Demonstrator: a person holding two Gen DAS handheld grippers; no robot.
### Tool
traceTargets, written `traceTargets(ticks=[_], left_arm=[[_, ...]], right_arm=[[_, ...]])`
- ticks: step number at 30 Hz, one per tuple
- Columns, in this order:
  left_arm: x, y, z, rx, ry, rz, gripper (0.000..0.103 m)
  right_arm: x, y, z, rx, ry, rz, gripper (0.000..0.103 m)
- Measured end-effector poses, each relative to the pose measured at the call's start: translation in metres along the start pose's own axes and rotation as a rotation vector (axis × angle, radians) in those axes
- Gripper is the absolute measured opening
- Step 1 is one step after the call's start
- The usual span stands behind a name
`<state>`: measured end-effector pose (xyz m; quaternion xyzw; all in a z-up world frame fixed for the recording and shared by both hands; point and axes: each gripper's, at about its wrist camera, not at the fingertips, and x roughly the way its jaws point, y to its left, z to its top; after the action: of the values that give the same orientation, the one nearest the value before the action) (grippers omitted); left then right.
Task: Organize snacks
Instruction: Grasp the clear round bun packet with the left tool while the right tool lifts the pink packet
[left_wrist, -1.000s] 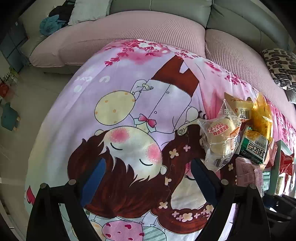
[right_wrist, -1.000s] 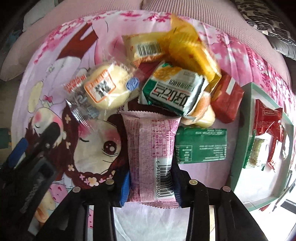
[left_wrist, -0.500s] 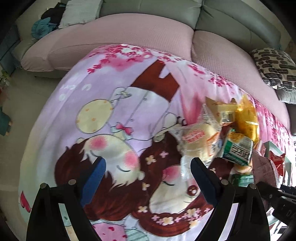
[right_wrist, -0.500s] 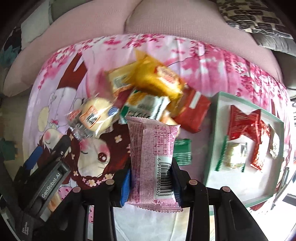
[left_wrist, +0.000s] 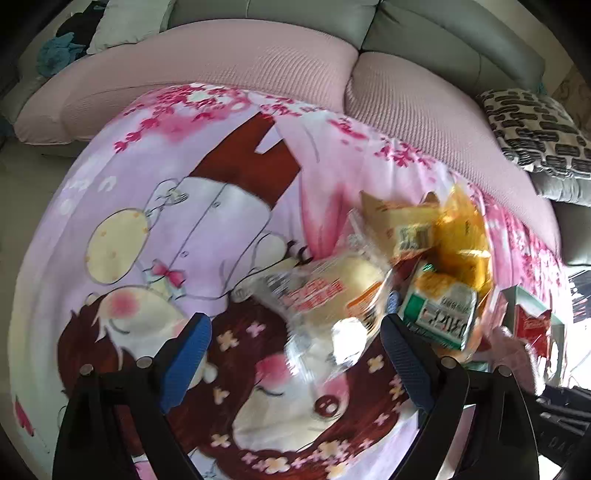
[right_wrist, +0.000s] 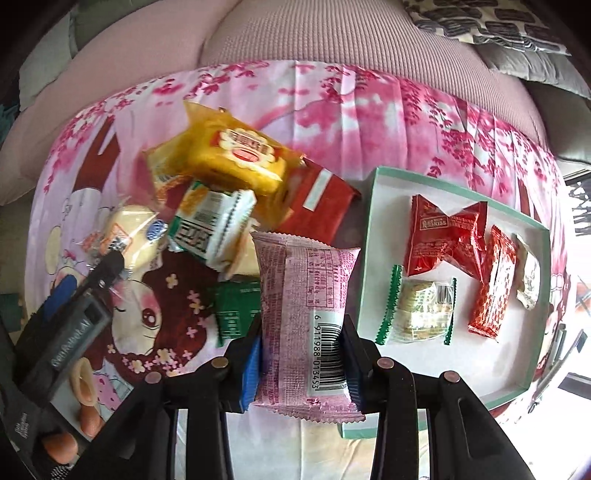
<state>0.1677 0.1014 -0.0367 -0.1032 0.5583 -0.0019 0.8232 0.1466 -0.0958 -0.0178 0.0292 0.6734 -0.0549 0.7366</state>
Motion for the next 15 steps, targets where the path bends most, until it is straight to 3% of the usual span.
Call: traceTargets(ticks=[4, 9, 13, 15], left_arm=[[0.009, -0.005, 0.004, -0.008, 0.007, -0.053, 0.093], [0.017, -0.011, 0.005, -0.009, 0.008, -0.060, 0.090], [0.019, -0.013, 0.007, -0.013, -0.001, -0.076, 0.082], [0.020, -0.013, 0.007, -0.015, -0.001, -0.079, 0.071]], right_arm=[[0.004, -0.005, 0.003, -0.005, -0.002, -0.003, 0.040], [0.009, -0.011, 0.006, -0.002, 0.007, -0.007, 0.040], [0.019, -0.014, 0.009, -0.002, 0.026, 0.005, 0.040], [0.021, -0.015, 0.009, -0.002, 0.029, 0.007, 0.040]])
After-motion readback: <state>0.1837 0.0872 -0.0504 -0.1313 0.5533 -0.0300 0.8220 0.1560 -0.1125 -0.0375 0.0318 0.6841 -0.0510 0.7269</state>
